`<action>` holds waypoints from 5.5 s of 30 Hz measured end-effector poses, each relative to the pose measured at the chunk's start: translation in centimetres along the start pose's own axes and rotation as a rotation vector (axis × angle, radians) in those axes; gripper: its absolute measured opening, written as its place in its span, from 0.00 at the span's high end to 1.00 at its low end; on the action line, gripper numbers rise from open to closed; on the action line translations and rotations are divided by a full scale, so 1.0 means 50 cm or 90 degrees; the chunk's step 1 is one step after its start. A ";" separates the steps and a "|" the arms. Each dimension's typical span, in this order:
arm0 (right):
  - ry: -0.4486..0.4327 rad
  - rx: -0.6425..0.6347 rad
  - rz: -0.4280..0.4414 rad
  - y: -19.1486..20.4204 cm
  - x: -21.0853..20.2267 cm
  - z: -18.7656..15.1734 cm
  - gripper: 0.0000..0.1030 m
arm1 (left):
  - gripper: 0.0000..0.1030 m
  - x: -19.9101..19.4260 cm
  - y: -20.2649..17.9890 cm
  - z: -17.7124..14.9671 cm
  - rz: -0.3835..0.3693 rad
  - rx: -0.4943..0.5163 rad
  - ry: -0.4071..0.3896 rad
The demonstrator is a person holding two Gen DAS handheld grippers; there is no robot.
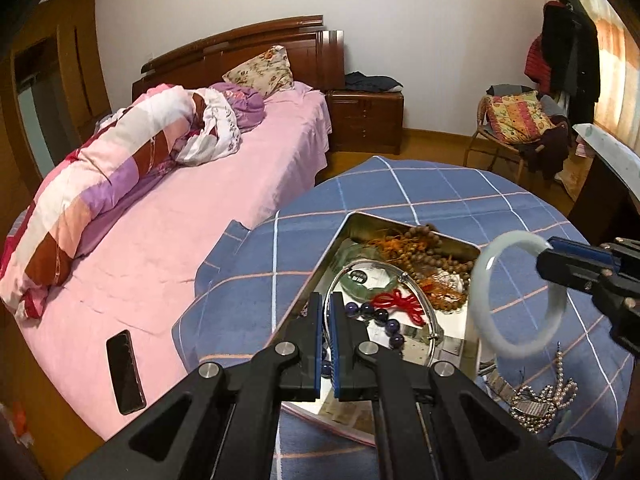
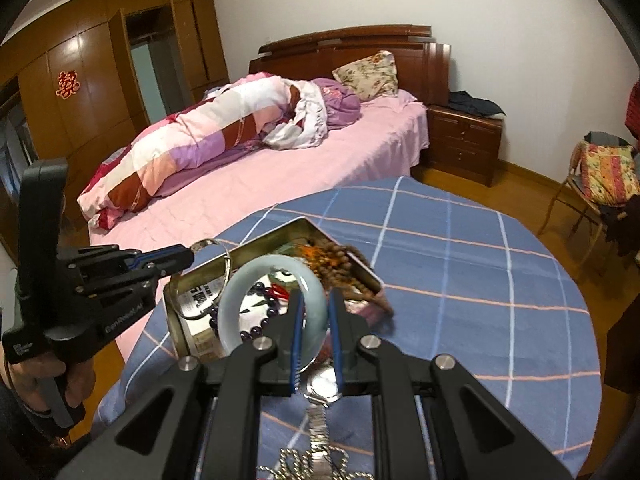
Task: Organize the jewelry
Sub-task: 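Lower both bangles into the tin and open both tools, then grasp the green jade pendant with the right tool while the left tool grasps the silver bead chain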
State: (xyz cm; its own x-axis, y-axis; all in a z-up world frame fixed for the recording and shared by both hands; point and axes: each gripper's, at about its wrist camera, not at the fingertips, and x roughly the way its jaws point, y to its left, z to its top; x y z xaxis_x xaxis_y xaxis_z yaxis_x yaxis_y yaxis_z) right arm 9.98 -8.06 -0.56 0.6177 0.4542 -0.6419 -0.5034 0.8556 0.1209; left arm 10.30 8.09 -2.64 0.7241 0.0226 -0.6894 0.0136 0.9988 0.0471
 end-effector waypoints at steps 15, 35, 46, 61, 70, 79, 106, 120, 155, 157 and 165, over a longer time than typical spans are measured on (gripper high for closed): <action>0.048 -0.019 0.007 0.030 0.070 0.000 0.86 | 0.98 0.051 0.030 -0.021 -0.002 -0.021 0.037; 0.080 -0.024 0.015 0.047 0.116 -0.009 0.86 | 0.98 0.086 0.026 -0.039 0.009 -0.002 0.065; 0.103 -0.017 0.013 0.036 0.138 -0.021 0.86 | 0.98 0.101 0.020 -0.049 0.021 0.010 0.074; 0.117 0.003 0.010 0.020 0.152 -0.032 0.83 | 0.96 0.111 0.024 -0.054 0.024 0.000 0.079; 0.082 0.039 0.018 -0.006 0.105 -0.027 0.55 | 0.58 0.080 0.018 -0.053 -0.003 -0.013 0.064; 0.052 0.058 -0.007 -0.061 -0.025 -0.059 0.42 | 0.39 0.011 -0.021 -0.071 -0.002 0.004 0.025; 0.103 0.114 -0.045 -0.080 -0.106 -0.283 0.39 | 0.39 -0.085 -0.149 -0.164 -0.019 0.093 0.036; 0.116 0.036 -0.099 -0.004 -0.051 -0.306 0.51 | 0.39 -0.047 -0.168 -0.174 -0.028 0.062 0.061; 0.073 0.096 -0.148 -0.126 -0.125 -0.300 0.52 | 0.82 -0.007 -0.272 -0.217 -0.162 0.143 0.110; 0.071 0.096 -0.147 -0.124 -0.126 -0.300 0.52 | 0.96 -0.015 -0.272 -0.216 -0.177 0.149 0.110; 0.035 0.096 -0.145 -0.116 -0.153 -0.282 0.52 | 0.96 -0.112 -0.248 -0.168 -0.184 0.139 0.014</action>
State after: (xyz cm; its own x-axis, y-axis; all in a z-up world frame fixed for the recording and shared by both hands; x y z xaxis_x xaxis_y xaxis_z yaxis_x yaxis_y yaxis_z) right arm -0.35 -20.00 -7.01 0.6689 0.2360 -0.7049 -0.2575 0.9631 0.0781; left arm 0.27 -4.04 -5.44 0.6542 -0.2568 -0.7114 0.3644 0.9313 -0.0010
